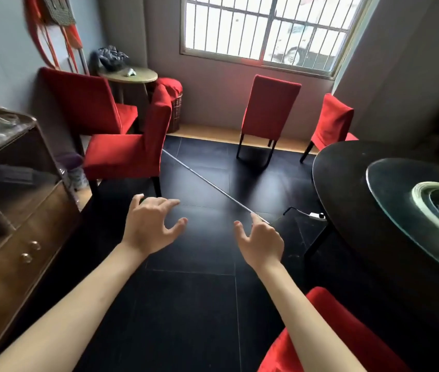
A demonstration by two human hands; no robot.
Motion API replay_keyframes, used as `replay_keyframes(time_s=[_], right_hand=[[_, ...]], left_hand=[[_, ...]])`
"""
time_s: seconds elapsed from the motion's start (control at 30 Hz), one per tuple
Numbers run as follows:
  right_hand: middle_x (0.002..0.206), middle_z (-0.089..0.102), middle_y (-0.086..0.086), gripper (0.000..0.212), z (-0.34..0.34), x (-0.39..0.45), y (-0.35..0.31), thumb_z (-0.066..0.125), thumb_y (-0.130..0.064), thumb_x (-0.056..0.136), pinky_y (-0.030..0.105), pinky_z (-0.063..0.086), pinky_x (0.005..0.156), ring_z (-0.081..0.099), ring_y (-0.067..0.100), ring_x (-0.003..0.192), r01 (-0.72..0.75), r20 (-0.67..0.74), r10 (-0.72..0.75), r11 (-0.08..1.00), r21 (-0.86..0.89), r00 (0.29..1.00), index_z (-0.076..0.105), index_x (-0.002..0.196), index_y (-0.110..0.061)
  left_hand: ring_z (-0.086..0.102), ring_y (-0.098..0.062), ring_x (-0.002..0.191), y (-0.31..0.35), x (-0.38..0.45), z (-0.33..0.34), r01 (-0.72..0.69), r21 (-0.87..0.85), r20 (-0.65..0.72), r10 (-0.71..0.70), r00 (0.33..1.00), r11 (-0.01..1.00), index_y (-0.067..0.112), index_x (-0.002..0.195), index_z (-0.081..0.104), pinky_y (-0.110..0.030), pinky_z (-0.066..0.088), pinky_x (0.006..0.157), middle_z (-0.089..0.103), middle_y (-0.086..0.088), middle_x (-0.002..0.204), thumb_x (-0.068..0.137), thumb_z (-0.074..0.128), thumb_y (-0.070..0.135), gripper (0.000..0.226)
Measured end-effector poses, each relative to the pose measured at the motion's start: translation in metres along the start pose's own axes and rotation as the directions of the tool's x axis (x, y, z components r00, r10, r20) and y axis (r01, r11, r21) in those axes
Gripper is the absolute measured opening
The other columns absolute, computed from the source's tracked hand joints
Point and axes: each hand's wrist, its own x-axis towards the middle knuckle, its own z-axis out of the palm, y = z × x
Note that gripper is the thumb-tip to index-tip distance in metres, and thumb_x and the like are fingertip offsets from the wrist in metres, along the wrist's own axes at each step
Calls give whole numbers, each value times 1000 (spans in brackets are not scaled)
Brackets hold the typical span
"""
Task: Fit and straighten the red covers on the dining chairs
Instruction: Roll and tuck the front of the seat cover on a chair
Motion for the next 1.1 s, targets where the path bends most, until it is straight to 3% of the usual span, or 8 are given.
replay_keyframes(time_s=[0.3,0.63,0.87,1.0,1.1], right_hand=[[123,65,6,62,55,154,-37,41,-55,95,33,46,84,60,25,111,16,25,-15,999,-30,1000,42,145,-18],[124,64,3,61,103,403,-56,44,-54,94,31,47,82,61,24,111,100,25,-100,995,-11,995,42,144,-19],[110,69,7,56,147,562,-109,47,-53,93,32,46,72,65,28,100,212,39,-212,977,20,976,52,135,-17],[92,70,10,48,177,648,-142,50,-51,91,33,41,63,65,33,87,245,32,-246,969,38,969,59,118,-12],[92,69,9,45,199,713,-172,48,-51,91,34,41,63,65,34,87,282,51,-284,959,37,957,57,114,-14]], left_hand=[[67,-24,98,-66,133,74,30,-41,-42,-31,999,999,16,110,71,-41,26,100,72,-3,100,77,40,58,62],[64,-22,106,-126,341,173,133,-26,-46,-134,990,991,19,118,68,-44,26,105,71,-4,106,76,37,61,67],[64,-23,103,-182,473,210,194,11,-72,-193,979,981,18,120,67,-43,25,103,71,-2,105,76,37,60,68],[65,-27,98,-224,553,237,223,31,-128,-217,968,974,17,118,68,-42,27,99,72,-4,100,76,37,59,66],[65,-28,96,-258,613,258,233,32,-144,-226,963,972,17,117,68,-43,29,98,72,-4,97,77,38,59,65]])
